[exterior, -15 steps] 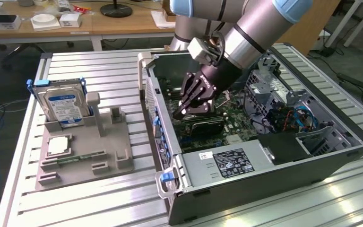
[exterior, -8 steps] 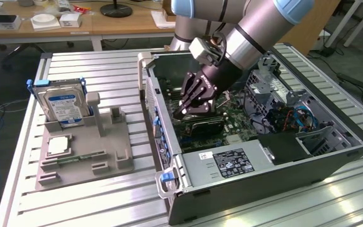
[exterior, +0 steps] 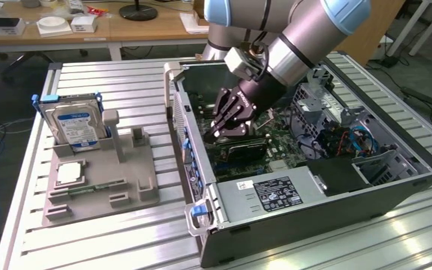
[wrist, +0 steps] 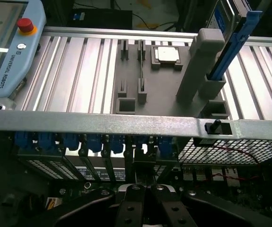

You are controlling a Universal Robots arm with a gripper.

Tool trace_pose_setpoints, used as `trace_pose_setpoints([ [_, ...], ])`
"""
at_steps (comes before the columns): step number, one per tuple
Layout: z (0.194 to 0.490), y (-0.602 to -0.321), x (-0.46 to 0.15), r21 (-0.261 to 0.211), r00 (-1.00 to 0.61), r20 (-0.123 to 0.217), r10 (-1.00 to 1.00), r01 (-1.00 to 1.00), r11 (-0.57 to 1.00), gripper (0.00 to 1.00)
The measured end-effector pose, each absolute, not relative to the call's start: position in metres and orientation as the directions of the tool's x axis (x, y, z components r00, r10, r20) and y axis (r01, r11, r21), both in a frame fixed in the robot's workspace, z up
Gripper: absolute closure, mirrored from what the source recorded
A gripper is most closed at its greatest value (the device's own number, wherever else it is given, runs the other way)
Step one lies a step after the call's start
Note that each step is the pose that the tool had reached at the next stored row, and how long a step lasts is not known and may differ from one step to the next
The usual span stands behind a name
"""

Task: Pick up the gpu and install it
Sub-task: 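Press down on the gpu until it lock into place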

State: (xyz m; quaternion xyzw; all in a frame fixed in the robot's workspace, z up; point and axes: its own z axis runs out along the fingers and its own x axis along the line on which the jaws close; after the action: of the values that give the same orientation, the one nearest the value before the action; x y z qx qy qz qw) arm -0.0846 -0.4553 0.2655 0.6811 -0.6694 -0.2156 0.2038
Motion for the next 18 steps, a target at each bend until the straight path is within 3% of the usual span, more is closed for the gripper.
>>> trace_pose_setpoints([
  [18,0.2631,-0.4551,-0.0925,0.568,0.011,-0.022,-1.0,-0.823,-0.021,0.9],
])
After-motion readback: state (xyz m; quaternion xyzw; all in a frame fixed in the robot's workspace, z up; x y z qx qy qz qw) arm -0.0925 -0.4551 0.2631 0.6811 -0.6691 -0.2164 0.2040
